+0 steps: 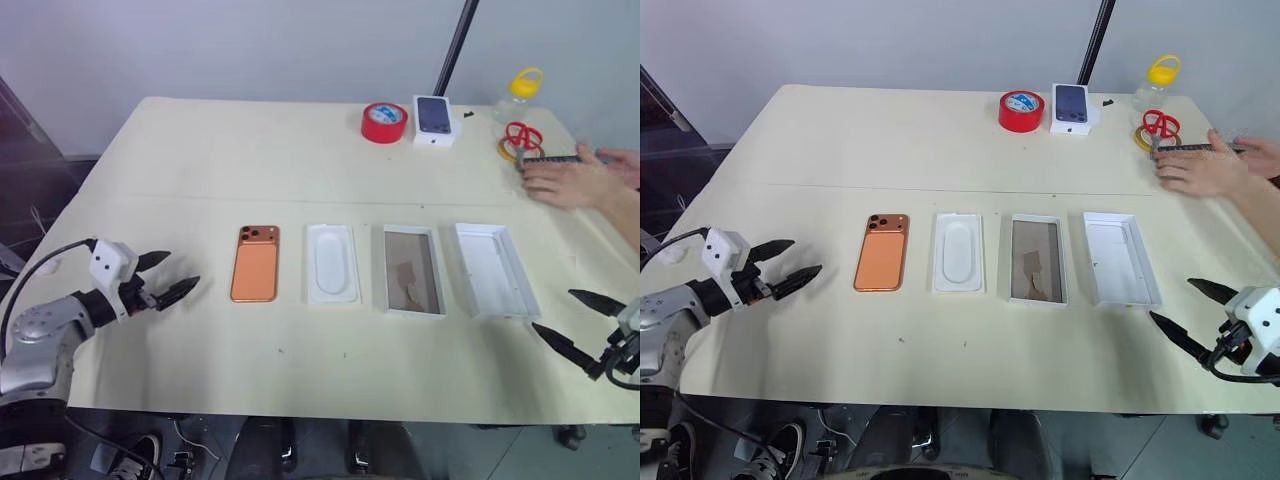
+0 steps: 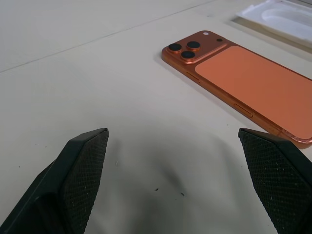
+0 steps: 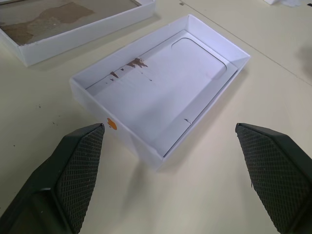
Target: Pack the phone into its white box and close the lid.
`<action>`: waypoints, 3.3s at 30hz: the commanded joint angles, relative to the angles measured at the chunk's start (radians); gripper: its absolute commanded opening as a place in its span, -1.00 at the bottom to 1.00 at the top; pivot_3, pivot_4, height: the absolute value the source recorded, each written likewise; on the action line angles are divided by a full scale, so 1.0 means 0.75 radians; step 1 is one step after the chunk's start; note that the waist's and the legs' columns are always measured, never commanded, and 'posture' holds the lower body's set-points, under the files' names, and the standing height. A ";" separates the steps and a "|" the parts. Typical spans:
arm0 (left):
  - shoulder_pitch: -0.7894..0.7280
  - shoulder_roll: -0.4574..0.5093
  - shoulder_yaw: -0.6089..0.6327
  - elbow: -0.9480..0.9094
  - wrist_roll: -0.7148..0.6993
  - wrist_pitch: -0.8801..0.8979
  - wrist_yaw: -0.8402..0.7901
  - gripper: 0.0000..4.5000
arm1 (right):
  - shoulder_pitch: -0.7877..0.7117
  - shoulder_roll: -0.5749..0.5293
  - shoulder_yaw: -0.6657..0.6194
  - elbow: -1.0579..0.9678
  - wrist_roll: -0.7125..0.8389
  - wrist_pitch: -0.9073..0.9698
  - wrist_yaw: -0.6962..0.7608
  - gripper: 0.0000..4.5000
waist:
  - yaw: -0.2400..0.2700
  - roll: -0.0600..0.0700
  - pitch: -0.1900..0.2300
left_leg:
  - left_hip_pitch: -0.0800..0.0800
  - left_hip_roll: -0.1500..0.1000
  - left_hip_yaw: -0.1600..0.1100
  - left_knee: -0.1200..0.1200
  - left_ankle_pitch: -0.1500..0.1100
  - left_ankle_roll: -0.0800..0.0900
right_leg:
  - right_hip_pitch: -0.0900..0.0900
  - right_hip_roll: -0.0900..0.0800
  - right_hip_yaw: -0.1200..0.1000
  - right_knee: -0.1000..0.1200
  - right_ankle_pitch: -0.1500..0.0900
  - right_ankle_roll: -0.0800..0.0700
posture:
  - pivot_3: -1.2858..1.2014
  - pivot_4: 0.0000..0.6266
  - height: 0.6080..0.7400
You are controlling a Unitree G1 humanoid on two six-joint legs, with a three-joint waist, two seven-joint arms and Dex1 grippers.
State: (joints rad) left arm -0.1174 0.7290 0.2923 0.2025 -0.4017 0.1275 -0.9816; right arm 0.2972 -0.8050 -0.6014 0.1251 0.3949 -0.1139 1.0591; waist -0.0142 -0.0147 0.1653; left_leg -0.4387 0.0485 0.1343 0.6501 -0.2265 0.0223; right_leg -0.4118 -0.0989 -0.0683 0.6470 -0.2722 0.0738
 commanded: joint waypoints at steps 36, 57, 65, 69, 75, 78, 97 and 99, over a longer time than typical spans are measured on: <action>-0.256 -0.020 -0.169 -0.414 -0.239 0.906 0.222 0.99 | -0.234 -0.008 0.223 -0.340 -0.039 0.183 -0.094 1.00 | 0.001 0.001 0.000 | 0.000 -0.001 0.000 0.000 0.001 0.000 | 0.001 0.001 0.000 0.000 0.000 0.000 | 0.03 -0.52 0.90; -0.616 -0.484 -0.376 -0.297 -0.341 1.618 0.602 0.99 | -0.610 0.141 0.733 -0.495 -0.184 0.234 -0.196 1.00 | 0.005 -0.003 0.002 | -0.001 -0.001 -0.001 0.008 0.007 -0.002 | 0.004 0.010 -0.003 0.004 0.003 0.009 | 0.03 -0.52 0.90; -0.599 -0.616 -0.352 -0.267 -0.335 1.635 0.674 0.76 | -0.586 0.147 0.725 -0.524 -0.184 0.247 -0.234 1.00 | 0.019 -0.002 0.001 | 0.000 -0.002 -0.001 0.009 0.006 0.000 | 0.006 0.006 -0.003 0.004 0.003 0.009 | 0.03 -0.52 0.90; -0.569 -0.634 -0.336 -0.234 -0.325 1.645 0.695 -0.08 | -0.590 0.150 0.727 -0.535 -0.188 0.244 -0.249 1.00 | 0.028 -0.002 0.001 | 0.000 -0.002 -0.001 0.010 0.006 0.001 | 0.006 0.005 -0.003 0.004 0.002 0.009 | 0.03 -0.52 0.90; -0.586 -0.688 -0.262 -0.214 -0.340 1.674 0.738 -0.97 | -0.590 0.154 0.739 -0.536 -0.192 0.234 -0.258 1.00 | 0.037 -0.002 0.001 | 0.000 -0.002 -0.001 0.011 0.004 0.004 | 0.007 0.004 -0.003 0.003 0.002 0.008 | 0.03 -0.52 0.90; -0.638 -0.725 -0.165 -0.233 -0.380 1.730 0.778 -0.97 | -0.553 0.132 0.754 -0.574 -0.183 0.226 -0.216 1.00 | 0.036 -0.002 0.001 | 0.000 -0.002 -0.001 0.011 0.003 0.004 | 0.007 0.003 -0.003 0.003 0.002 0.008 | 0.03 -0.52 0.90; -0.785 -0.892 0.329 -0.246 -0.489 1.955 0.920 -1.00 | -0.490 -0.104 0.811 -0.397 -0.230 0.244 0.083 0.76 | 0.034 -0.006 0.003 | -0.003 -0.001 -0.002 0.014 0.003 0.004 | 0.006 0.008 -0.005 0.003 0.002 0.009 | 0.03 -0.52 0.90; -0.791 -0.893 0.342 -0.252 -0.484 1.955 0.931 -1.00 | -0.521 -0.089 0.826 -0.371 -0.258 0.211 0.077 0.46 | 0.031 -0.006 0.003 | -0.003 -0.001 -0.002 0.014 0.003 0.004 | 0.005 0.008 -0.005 0.003 0.002 0.009 | 0.03 -0.52 0.90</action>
State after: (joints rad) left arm -0.6848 0.0622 0.5344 0.0327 -0.7453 1.5875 -0.2863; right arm -0.0685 -0.8780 0.0196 -0.1550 0.1986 0.0631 1.1136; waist 0.0090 -0.0191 0.1677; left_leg -0.4412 0.0480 0.1329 0.6607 -0.2238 0.0250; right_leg -0.4077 -0.0928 -0.0722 0.6497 -0.2704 0.0805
